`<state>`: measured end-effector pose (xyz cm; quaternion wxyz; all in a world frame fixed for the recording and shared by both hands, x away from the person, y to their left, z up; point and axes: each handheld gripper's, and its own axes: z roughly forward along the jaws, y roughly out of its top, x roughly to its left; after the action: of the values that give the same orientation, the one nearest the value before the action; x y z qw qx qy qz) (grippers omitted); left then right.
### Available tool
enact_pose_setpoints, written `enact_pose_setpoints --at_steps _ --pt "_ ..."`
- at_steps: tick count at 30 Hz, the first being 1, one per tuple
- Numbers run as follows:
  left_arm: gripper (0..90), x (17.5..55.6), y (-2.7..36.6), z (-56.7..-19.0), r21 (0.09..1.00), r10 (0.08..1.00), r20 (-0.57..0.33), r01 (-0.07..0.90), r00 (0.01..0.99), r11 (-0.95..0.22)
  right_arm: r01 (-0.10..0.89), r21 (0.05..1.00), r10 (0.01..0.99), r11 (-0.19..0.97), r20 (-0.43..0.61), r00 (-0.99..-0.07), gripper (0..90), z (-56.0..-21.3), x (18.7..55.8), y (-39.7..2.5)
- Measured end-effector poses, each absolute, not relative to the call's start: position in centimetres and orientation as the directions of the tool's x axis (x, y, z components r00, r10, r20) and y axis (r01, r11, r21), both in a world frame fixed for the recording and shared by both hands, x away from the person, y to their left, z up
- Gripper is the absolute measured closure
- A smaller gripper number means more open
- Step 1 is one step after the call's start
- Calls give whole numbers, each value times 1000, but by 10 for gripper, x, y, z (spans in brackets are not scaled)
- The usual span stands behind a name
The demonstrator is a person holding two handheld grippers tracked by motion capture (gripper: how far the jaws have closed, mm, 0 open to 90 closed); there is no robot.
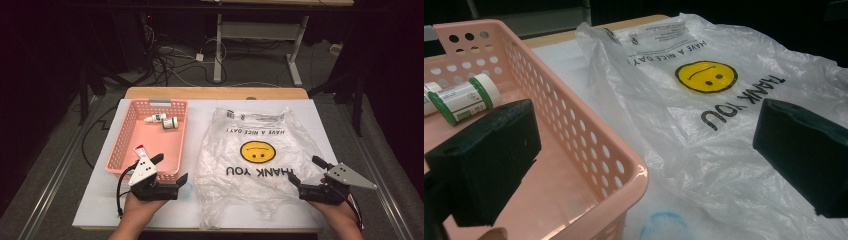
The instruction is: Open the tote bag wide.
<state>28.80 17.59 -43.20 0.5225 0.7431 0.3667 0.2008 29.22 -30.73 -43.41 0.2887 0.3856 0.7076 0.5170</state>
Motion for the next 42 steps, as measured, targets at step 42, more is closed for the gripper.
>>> enact_pose_setpoints --at_steps 42 --pt "0 291 180 -424 902 761 -63 363 646 -233 503 850 944 156 21 -328 221 -455 293 -384"
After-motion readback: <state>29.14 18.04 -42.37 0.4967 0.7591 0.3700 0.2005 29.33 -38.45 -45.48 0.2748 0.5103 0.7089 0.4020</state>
